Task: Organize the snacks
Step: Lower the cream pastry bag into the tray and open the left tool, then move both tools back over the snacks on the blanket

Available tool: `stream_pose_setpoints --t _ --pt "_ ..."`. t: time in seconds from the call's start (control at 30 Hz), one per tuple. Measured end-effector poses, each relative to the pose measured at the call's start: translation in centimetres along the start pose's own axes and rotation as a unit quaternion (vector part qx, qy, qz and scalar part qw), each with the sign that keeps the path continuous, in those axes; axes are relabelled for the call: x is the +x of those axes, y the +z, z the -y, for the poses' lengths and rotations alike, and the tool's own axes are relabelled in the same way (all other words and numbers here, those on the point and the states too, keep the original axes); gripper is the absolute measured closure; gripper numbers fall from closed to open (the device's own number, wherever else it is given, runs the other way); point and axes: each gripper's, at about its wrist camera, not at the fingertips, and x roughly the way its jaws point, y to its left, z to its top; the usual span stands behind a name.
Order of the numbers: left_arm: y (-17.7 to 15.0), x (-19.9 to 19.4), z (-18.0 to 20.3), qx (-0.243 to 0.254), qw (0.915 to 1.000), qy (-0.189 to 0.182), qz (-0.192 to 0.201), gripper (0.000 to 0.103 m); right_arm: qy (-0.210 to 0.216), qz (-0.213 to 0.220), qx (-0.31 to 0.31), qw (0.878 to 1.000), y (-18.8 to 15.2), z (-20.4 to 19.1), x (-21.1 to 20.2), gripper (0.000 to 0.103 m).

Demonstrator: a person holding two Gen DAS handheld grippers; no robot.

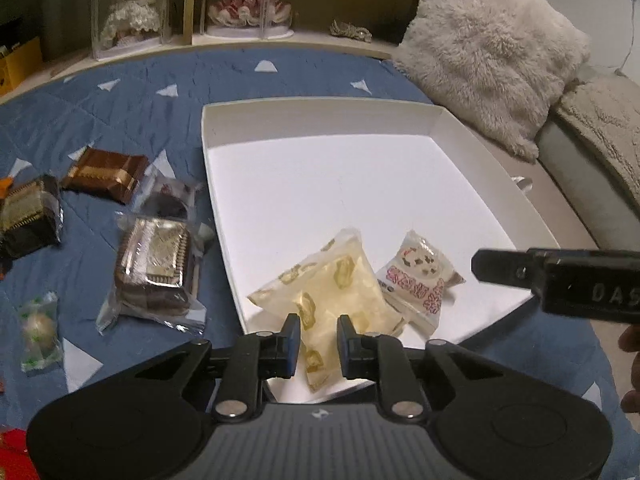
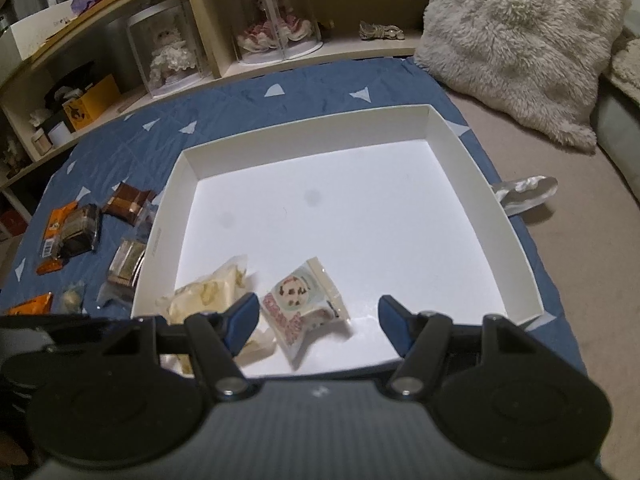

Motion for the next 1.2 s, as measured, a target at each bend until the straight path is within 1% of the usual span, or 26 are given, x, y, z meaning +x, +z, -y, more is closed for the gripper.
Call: stream_pose_setpoints --t 0.03,0.1,0.17,0.23,0.3,0.37,0.5,0.57,0.67,0.7,0.73,0.8,0.87,0.93,1.07,1.2 --pt "0.1 -0.2 0.0 -0.002 1.0000 0.000 0.001 0.080 0.000 -0.001 0.000 1.000 0.0 0.0 0.0 0.031" --pt "0.2 -0.6 -0.1 -0.006 1.0000 0.000 0.002 0.074 -0.001 -0.002 0.001 1.000 -0.1 0.2 -0.1 0.030" --pt "0.3 -1.0 -0.1 -0.007 1.0000 0.002 0.004 0.064 -0.005 -0.001 0.001 1.000 -0.1 0.2 -0.3 0.028" --pt "0.3 -1.4 -0.1 -0.008 1.0000 0.003 0.005 0.062 -0.009 0.002 0.003 1.000 -0.3 0.3 -0.6 0.026" --pt "0.4 -1.9 -0.1 -0.010 0.9999 0.004 0.005 0.058 -0.009 0.006 0.004 1.000 -0.4 0.4 -1.0 0.024" --pt "0.4 -2.4 -0.1 -0.011 0.9999 0.004 0.008 0.046 -0.013 0.008 0.008 1.000 -0.6 0.4 -1.5 0.023" --pt "0.1 -3.3 -0.2 -0.011 0.9999 0.007 0.009 0.037 -0.024 0.011 0.013 1.000 -0.8 0.5 -2.1 0.019" --pt "-0.1 -3.8 -0.4 -0.013 0.9998 0.011 0.010 0.028 -0.029 0.016 0.015 0.999 -1.0 0.4 -2.5 0.017" --pt "-0.3 -4.4 -0.8 -0.016 0.9996 0.018 0.012 0.023 -0.033 0.020 0.015 0.999 -1.2 0.4 -3.0 0.014" --pt "-0.3 -4.6 -1.0 -0.019 0.9995 0.021 0.012 0.022 -0.036 0.021 0.014 0.999 -1.4 0.4 -3.2 0.011" --pt "-0.4 -4.8 -1.3 -0.022 0.9994 0.023 0.012 0.018 -0.038 0.022 0.013 0.999 -1.5 0.4 -3.3 0.007" --pt "-0.6 -5.2 -1.7 -0.028 0.9991 0.027 0.015 0.012 -0.042 0.024 0.011 0.999 -1.6 0.4 -3.5 0.005" --pt "-0.7 -5.7 -2.1 -0.030 0.9988 0.031 0.020 0.004 -0.049 0.028 0.011 0.998 -1.7 0.4 -3.9 0.003" --pt "-0.8 -6.3 -2.4 -0.035 0.9984 0.036 0.026 0.000 -0.050 0.034 0.008 0.998 -1.7 0.4 -4.4 0.001" --pt "-1.0 -7.1 -3.1 -0.041 0.9980 0.038 0.028 0.000 -0.049 0.038 -0.001 0.998 -1.9 0.2 -4.8 0.001" --pt "-1.4 -7.8 -3.7 -0.044 0.9974 0.050 0.027 0.000 -0.045 0.047 -0.014 0.998 -2.0 -0.5 -5.2 0.001"
